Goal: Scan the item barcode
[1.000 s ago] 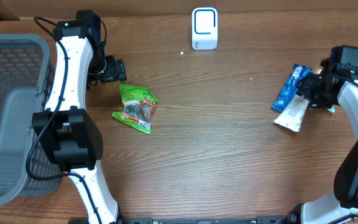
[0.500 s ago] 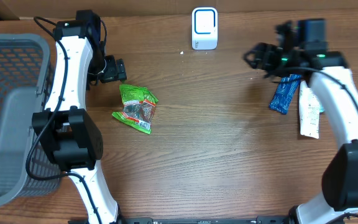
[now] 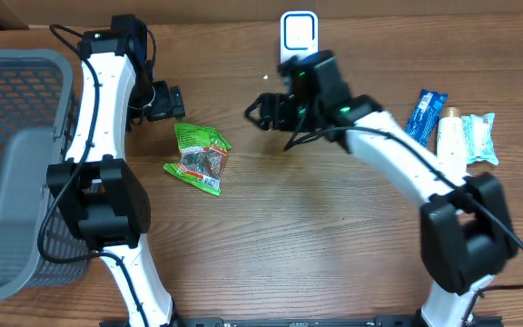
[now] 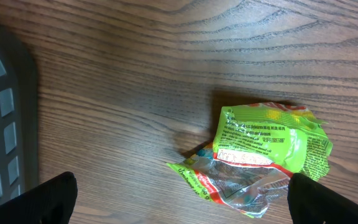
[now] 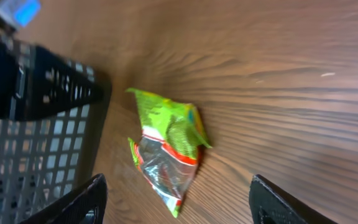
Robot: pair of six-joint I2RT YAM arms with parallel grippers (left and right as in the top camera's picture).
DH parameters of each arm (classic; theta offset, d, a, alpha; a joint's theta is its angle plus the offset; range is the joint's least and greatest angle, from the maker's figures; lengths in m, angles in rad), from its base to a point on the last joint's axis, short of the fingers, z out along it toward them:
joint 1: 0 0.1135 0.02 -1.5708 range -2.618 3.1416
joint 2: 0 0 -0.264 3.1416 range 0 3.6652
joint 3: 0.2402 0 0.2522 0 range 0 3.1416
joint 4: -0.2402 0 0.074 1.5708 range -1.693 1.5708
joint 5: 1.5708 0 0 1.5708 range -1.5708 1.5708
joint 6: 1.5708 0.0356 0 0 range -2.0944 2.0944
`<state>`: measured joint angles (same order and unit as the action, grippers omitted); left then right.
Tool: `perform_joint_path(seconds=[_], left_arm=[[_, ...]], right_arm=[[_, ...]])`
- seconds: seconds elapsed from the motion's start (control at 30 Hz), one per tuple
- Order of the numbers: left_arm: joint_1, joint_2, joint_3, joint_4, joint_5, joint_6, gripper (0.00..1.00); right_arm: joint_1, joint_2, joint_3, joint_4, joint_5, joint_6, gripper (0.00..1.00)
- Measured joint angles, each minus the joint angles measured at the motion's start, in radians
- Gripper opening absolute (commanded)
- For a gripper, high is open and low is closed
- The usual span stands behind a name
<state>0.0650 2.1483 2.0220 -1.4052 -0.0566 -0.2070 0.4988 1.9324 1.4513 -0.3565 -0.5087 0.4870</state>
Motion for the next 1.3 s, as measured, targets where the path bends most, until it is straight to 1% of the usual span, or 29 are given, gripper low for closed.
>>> perform_joint_path(seconds=[0.07, 0.23, 0.43, 0.63, 0.83, 0.9, 1.07, 1.13, 1.17, 1.23, 1.3], left_arm=[[0.0, 0.0, 0.0, 0.0, 0.0, 0.0, 0.99], [0.0, 0.0, 0.0, 0.0, 0.0, 0.0, 0.99], [0.0, 0.0, 0.0, 0.0, 0.0, 0.0, 1.0], [0.0, 0.0, 0.0, 0.0, 0.0, 0.0, 1.0], [0.0, 0.0, 0.0, 0.0, 0.0, 0.0, 1.0], [0.0, 0.0, 0.0, 0.0, 0.0, 0.0, 0.99], [0.0, 0.0, 0.0, 0.0, 0.0, 0.0, 0.99], [0.0, 0.0, 0.0, 0.0, 0.0, 0.0, 1.0], [0.0, 0.0, 0.0, 0.0, 0.0, 0.0, 1.0], [0.0, 0.0, 0.0, 0.0, 0.0, 0.0, 0.99], [0.0, 0.0, 0.0, 0.0, 0.0, 0.0, 1.0]], right_arm=[[0.043, 0.041, 0.0, 0.045, 0.001, 0.007, 0.74], [0.097, 0.124, 0.0, 0.164, 0.001, 0.011, 0.74], [0.137, 0.203, 0.0, 0.245, 0.004, 0.01, 0.75], [0.15, 0.227, 0.0, 0.262, 0.059, 0.01, 0.74], [0.17, 0.269, 0.0, 0.269, 0.095, 0.011, 0.67], [0.179, 0.284, 0.0, 0.276, 0.098, 0.012, 0.63], [0.204, 0.306, 0.0, 0.285, 0.103, 0.03, 0.47], [0.211, 0.306, 0.0, 0.29, 0.102, 0.032, 0.24], [0.212, 0.306, 0.0, 0.29, 0.102, 0.038, 0.2], [0.212, 0.306, 0.0, 0.285, 0.105, 0.039, 0.06], [0.212, 0.306, 0.0, 0.272, 0.105, 0.053, 0.04]])
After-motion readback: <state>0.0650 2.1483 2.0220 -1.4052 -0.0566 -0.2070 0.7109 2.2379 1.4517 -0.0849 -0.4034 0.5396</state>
